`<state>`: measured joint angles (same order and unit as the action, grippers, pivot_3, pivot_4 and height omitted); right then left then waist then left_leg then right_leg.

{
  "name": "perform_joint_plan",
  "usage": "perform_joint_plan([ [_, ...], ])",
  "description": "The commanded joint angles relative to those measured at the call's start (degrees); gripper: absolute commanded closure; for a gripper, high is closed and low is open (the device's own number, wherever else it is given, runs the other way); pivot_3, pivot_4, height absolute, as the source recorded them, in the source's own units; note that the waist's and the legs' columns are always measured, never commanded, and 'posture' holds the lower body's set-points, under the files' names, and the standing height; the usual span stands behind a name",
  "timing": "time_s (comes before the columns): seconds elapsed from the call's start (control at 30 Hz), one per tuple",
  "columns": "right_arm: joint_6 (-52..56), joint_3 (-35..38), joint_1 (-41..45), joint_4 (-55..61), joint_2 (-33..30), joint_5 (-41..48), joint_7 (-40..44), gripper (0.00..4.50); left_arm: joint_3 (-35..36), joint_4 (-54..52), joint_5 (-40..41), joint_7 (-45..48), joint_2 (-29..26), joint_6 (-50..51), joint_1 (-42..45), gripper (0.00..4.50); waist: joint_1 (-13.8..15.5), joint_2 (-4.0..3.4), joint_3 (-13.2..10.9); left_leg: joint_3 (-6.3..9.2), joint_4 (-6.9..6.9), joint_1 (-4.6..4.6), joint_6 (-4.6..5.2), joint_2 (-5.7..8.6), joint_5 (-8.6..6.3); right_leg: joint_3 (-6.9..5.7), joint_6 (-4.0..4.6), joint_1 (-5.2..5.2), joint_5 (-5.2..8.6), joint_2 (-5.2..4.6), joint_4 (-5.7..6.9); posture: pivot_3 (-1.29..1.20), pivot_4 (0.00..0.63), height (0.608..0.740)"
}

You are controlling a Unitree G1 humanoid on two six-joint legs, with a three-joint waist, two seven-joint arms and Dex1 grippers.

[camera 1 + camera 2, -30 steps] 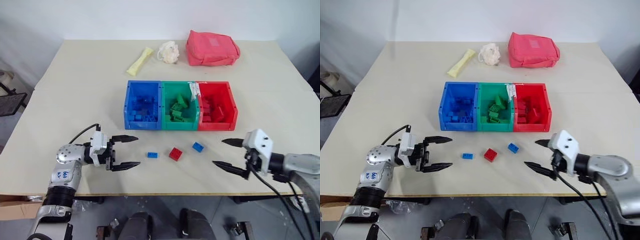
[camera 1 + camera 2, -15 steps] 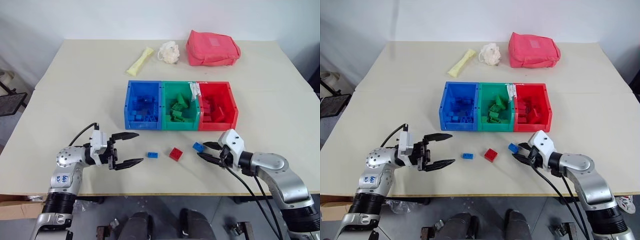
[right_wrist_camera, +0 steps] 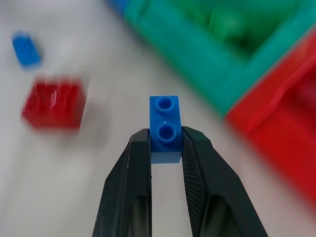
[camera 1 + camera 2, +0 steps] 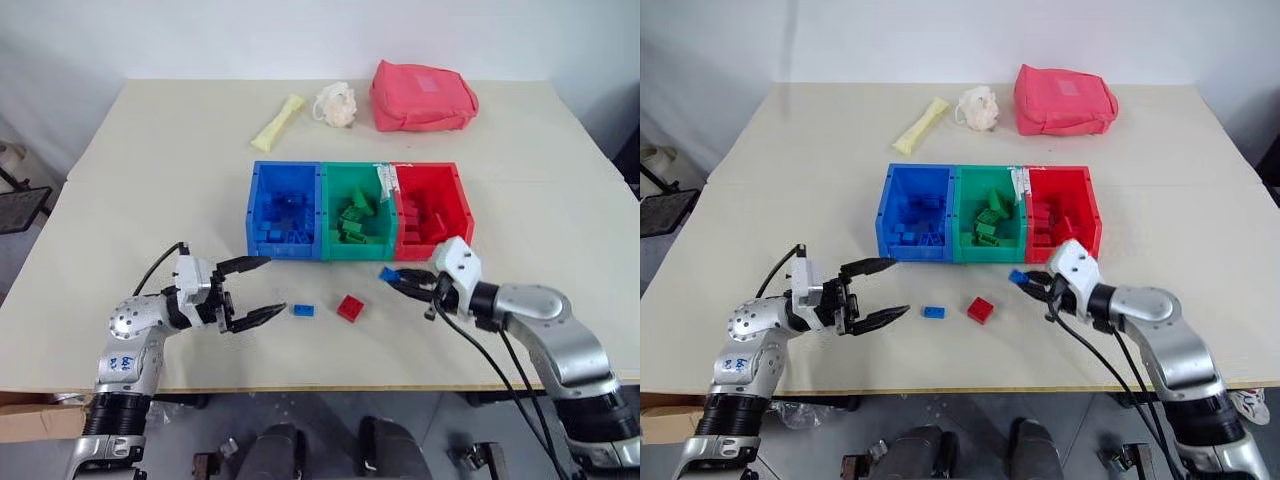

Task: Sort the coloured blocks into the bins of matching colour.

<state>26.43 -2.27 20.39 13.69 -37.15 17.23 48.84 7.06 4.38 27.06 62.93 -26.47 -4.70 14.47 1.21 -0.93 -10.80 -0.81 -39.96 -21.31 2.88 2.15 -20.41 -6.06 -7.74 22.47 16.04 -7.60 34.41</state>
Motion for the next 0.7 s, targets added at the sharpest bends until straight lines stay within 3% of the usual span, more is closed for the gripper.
perform_joint_plan([
  [0.03, -0.79, -1.21, 5.16, 0.95, 1.86, 1.23, 1.03, 4.05, 2.33, -4.02, 0.01, -6.40, 1.09, 0.61, -0.85, 0.00, -0.04, 0.00, 0.00, 0.00, 0.00, 0.00, 0.00, -0.01, 0.00, 0.00, 0.00, 0.01, 0.00, 0.01, 0.01, 0.00, 0.150, 0.740],
  [0.27, -6.23, -7.71, 21.54, -13.40, 11.34, -1.87, 3.16, 4.05, 2.86, -7.11, -1.35, -13.84, 1.72, 2.42, -2.87, 0.00, -0.85, 0.00, 0.00, 0.04, 0.01, 0.00, -0.01, 0.02, 0.00, -0.05, 0.00, 0.03, 0.00, 0.03, 0.09, 0.00, 0.150, 0.740],
  [0.5, -15.28, -10.57, 31.36, -30.24, 21.37, -6.78, 0.78, 4.05, 3.30, -7.93, -2.33, -18.84, 1.64, 3.38, -2.93, 0.00, -1.67, 0.00, 0.00, 0.14, 0.02, 0.00, 0.00, 0.13, 0.00, -0.12, 0.00, 0.09, 0.00, 0.02, 0.30, 0.00, 0.150, 0.740],
  [0.53, -16.49, -10.73, 32.24, -32.35, 22.58, -7.61, 0.13, 3.33, 3.39, -8.10, -2.46, -19.56, 1.74, 3.50, -2.94, 0.00, -1.96, 0.00, 0.00, 0.11, 0.03, 0.00, 0.00, 0.13, 0.00, -0.13, 0.00, 0.11, 0.00, 0.02, 0.31, 0.00, 0.150, 0.740],
  [0.7, -18.77, -9.88, 32.17, -33.12, 23.51, -8.25, 0.85, 1.75, 3.87, -9.34, -2.08, -22.72, 1.64, 5.60, -2.56, 0.00, -1.99, 0.00, 0.00, 0.31, 0.05, 0.00, -0.02, 0.14, 0.00, -0.13, 0.03, 0.13, 0.01, 0.05, 0.46, 0.00, 0.150, 0.740],
])
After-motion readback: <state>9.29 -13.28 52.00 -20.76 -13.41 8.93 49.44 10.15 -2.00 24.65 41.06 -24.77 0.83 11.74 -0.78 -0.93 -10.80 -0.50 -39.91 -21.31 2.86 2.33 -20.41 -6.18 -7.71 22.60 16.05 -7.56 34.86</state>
